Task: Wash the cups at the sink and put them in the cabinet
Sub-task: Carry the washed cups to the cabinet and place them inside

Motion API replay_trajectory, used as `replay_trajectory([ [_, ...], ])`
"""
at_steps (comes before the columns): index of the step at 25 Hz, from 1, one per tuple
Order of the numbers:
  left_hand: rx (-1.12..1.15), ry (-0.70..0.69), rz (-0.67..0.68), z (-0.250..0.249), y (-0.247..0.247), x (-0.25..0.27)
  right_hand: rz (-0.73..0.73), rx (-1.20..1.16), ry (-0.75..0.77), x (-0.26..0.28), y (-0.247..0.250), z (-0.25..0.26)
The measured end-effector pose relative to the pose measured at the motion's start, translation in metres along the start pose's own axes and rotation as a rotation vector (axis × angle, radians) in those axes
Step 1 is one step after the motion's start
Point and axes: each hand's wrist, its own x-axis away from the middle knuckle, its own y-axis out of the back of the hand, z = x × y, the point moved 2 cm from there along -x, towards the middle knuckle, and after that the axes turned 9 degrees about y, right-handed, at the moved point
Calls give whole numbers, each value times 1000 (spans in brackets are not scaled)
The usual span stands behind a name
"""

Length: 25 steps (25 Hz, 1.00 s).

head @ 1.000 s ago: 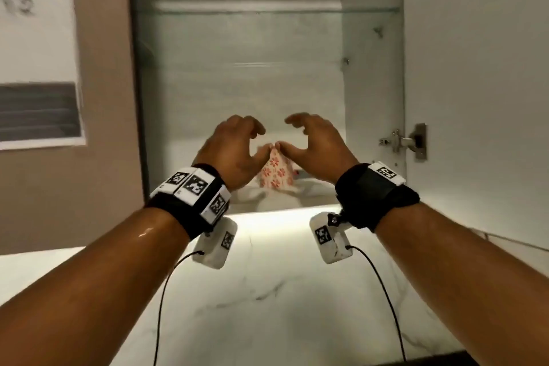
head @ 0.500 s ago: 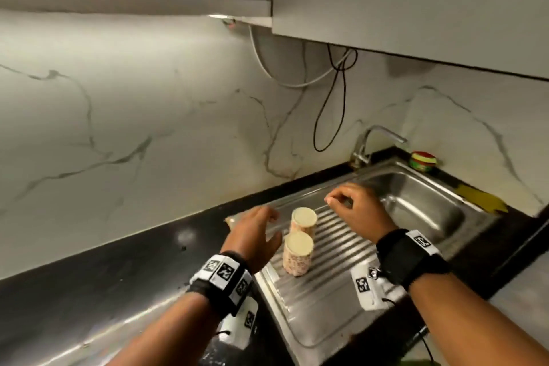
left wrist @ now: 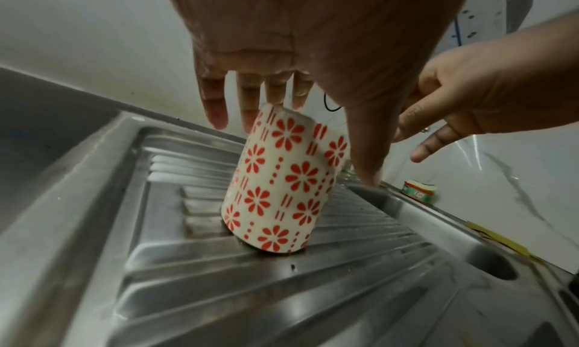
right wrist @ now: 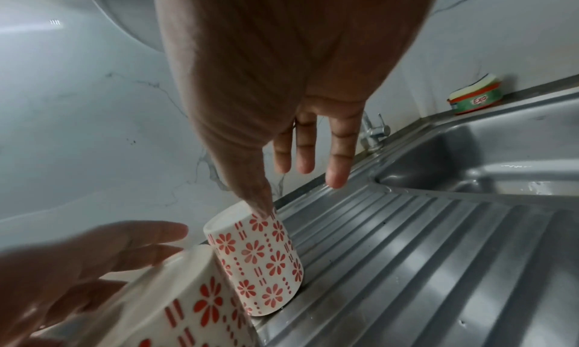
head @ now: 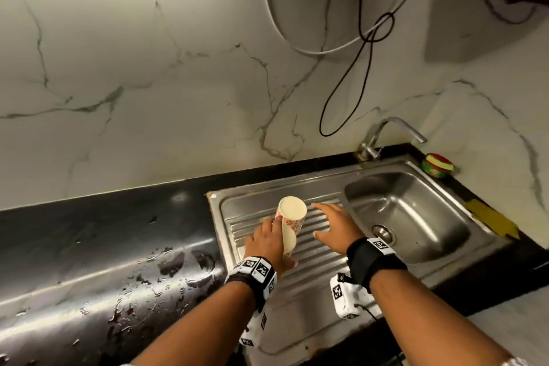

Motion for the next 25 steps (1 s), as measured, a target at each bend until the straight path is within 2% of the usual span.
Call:
replay_trajectory([
  [3,89,49,-6,5,-14,-10,88,25,-22,-33,-12,-7],
  [7,409,108,17,20,-29,-14,124,-29,23,-67,-40,-15],
  [10,556,125,0,27,-33,-12,80,-128,27,-78,-56,-17],
  [14,579,96,-18,30,-21,-8,-33,-216,-5,-77,-61,-14],
  [20,573,30,-247,43,70,11,-182,-227,60,-72,-10,19],
  [24,570,-8,-406,54,143,36,-376,-281,190,-61,34,68],
  [25,556,2,-414,58,158,44,-374,-275,214,-56,42,85],
])
